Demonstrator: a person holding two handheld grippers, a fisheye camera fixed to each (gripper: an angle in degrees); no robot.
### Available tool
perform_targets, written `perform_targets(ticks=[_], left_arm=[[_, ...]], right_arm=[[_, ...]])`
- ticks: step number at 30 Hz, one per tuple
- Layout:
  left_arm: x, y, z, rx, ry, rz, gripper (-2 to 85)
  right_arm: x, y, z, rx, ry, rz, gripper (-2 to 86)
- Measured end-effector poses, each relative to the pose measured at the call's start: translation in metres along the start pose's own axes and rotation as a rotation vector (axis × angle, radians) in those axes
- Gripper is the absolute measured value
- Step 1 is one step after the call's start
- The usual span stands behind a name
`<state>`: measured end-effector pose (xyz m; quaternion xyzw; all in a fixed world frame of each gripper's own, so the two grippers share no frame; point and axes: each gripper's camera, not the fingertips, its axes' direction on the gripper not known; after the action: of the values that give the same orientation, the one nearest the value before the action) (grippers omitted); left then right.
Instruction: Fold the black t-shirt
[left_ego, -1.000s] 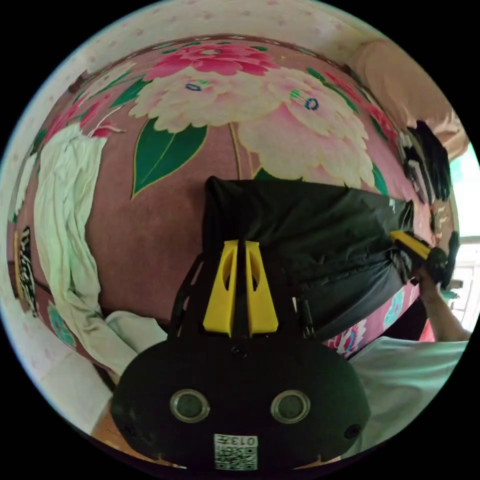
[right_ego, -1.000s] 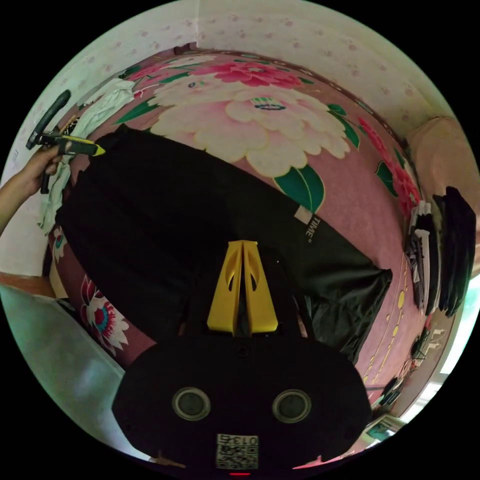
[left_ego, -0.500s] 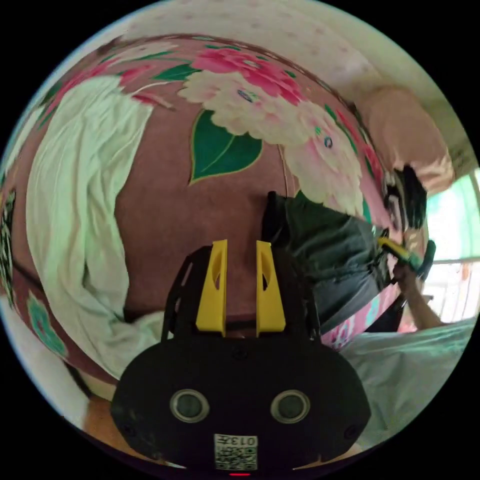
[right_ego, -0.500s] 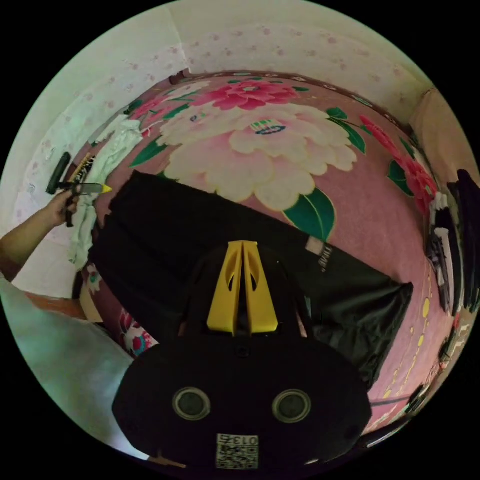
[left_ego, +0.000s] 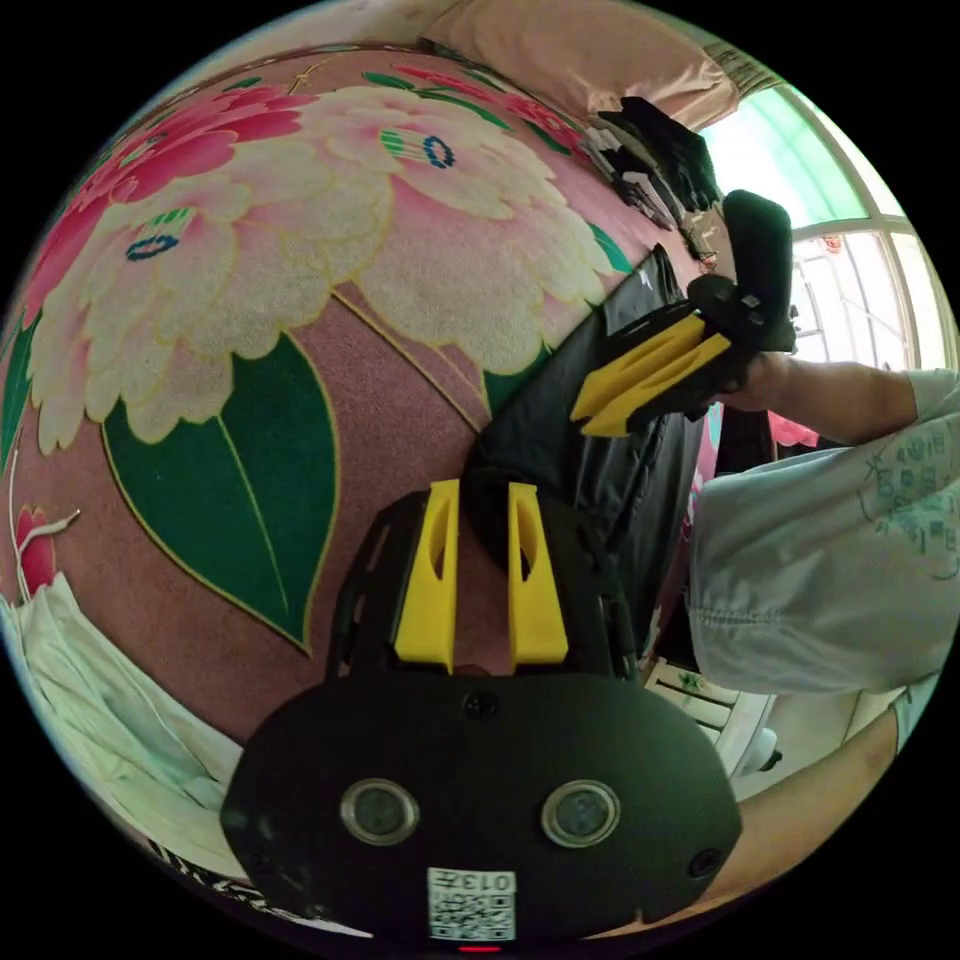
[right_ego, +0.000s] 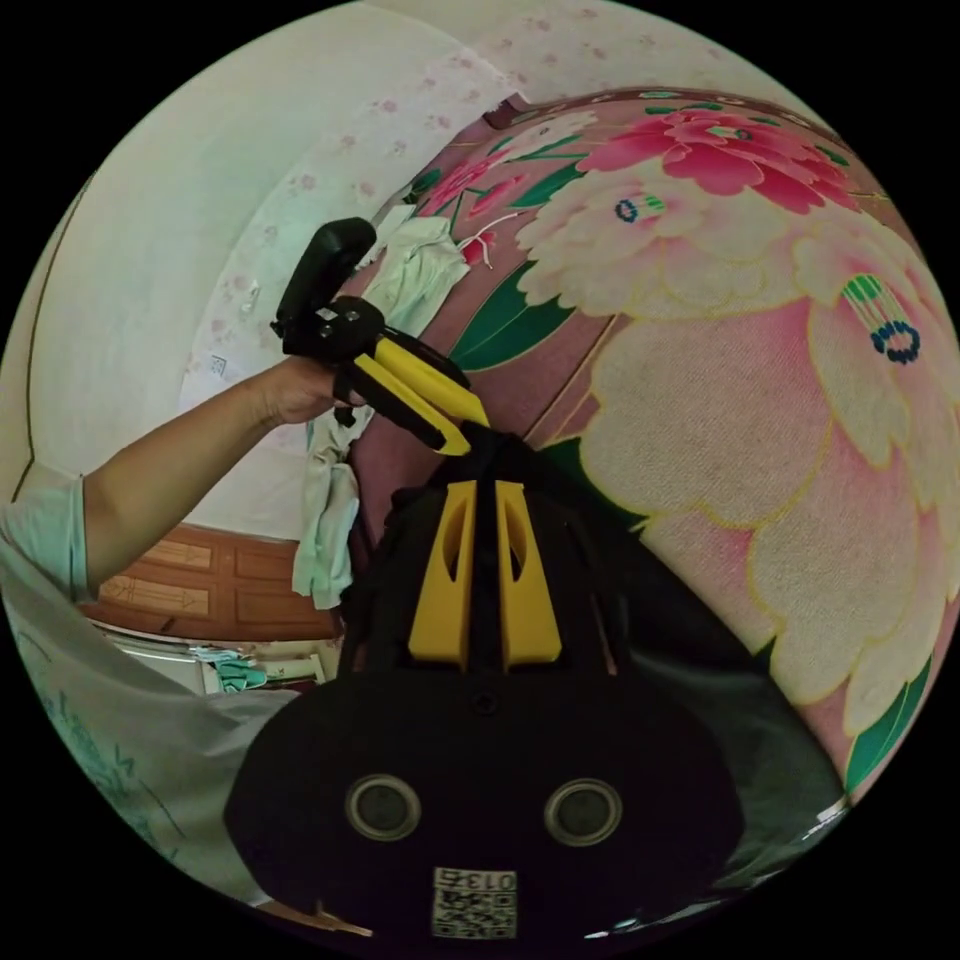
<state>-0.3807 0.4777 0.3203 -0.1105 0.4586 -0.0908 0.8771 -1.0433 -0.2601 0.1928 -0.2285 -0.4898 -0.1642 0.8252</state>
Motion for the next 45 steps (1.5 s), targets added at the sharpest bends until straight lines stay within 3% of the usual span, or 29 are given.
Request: perform_targets(ticks=[6, 9, 18, 25, 31, 36, 40, 45], left_arm=[[-0.011, 0.010, -0.006, 0.067, 0.027, 0.069, 3.9], [-0.013, 0.023, -0.016, 0.111, -0.054, 0.059, 1.6], [-0.054, 0.098, -0.041, 0.269, -0.173, -0.291, 0.5], [-0.044, 0.082, -0.029, 0.221, -0.243, -0.220, 6.3], [-0.052, 0.055, -0.016, 0.174, -0.095, -0.126, 7.8], [-0.056, 0.053, -0.015, 0.170, -0.046, -0.108, 6.9], [-0.037, 0.056, -0.015, 0.133, -0.092, -0.036, 6.3], [-0.019, 0.063, -0.017, 0.135, -0.068, 0.043, 7.1]], right_arm=[[0.007, -0.037, 0.033, -0.055, 0.048, -0.023, 1.3], [-0.008, -0.047, 0.056, -0.135, 0.204, -0.141, 0.4], [-0.028, -0.061, 0.067, -0.098, 0.300, -0.174, 0.2], [-0.041, -0.086, 0.050, 0.023, 0.080, -0.046, 6.1], [-0.045, -0.101, 0.077, -0.084, 0.023, 0.032, 8.0], [-0.057, -0.106, 0.075, -0.054, -0.109, 0.097, 5.0], [-0.098, -0.107, 0.069, -0.073, -0.039, -0.037, 2.1], [-0.167, -0.086, 0.055, -0.112, 0.227, -0.374, 1.2]])
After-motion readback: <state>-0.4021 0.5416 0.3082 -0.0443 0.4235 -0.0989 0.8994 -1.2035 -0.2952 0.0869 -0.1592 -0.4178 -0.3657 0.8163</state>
